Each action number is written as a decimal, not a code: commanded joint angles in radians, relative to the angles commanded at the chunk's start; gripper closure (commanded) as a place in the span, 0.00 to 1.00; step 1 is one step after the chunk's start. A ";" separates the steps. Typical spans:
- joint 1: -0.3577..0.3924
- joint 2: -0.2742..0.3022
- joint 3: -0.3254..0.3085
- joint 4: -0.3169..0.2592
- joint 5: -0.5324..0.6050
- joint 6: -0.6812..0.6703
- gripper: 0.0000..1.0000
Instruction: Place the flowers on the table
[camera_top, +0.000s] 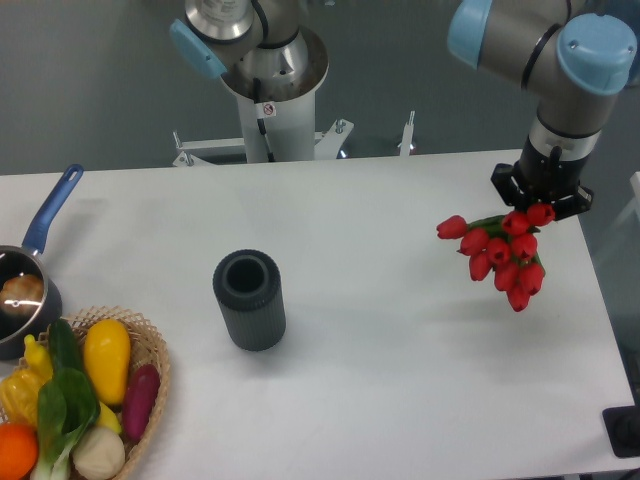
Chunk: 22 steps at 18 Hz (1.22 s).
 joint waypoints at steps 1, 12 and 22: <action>0.000 0.000 0.000 0.000 0.000 0.002 1.00; -0.080 -0.040 -0.087 0.014 -0.003 -0.046 0.71; -0.068 -0.035 -0.090 0.109 -0.005 -0.055 0.00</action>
